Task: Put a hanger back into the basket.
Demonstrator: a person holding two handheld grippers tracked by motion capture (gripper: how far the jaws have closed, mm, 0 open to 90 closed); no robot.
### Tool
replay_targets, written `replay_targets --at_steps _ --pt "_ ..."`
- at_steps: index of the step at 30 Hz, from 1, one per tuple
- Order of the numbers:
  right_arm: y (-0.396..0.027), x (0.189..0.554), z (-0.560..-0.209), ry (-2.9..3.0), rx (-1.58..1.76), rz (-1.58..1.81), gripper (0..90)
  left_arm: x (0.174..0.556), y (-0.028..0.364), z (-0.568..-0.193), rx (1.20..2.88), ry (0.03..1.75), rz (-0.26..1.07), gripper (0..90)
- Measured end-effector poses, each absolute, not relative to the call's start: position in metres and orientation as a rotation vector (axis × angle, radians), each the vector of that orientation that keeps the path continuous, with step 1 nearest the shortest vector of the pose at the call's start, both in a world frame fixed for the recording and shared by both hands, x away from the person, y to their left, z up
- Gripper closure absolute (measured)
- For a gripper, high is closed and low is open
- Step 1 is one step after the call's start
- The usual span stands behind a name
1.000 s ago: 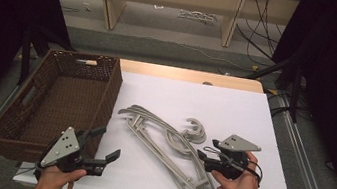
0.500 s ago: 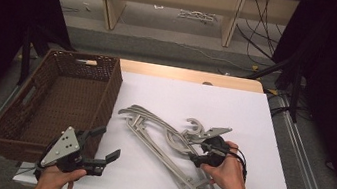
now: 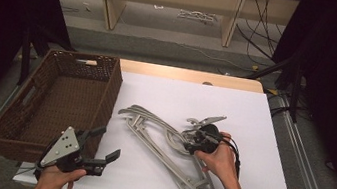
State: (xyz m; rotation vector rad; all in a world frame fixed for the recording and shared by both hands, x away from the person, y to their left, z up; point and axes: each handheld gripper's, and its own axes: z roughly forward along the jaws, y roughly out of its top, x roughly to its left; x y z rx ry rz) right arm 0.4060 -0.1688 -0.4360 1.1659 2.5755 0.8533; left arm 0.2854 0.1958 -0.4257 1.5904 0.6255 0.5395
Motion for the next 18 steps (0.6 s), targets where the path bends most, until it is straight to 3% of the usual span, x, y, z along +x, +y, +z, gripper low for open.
replay_targets --at_steps 16,18 --pt "-0.154 0.423 -0.455 2.6 1.247 0.719 62.1 0.285 0.196 -0.425 1.587 0.612 0.539 16.0" --pt "-0.153 0.424 -0.457 2.611 1.238 0.723 66.5 0.285 0.196 -0.425 1.589 0.617 0.536 16.0"
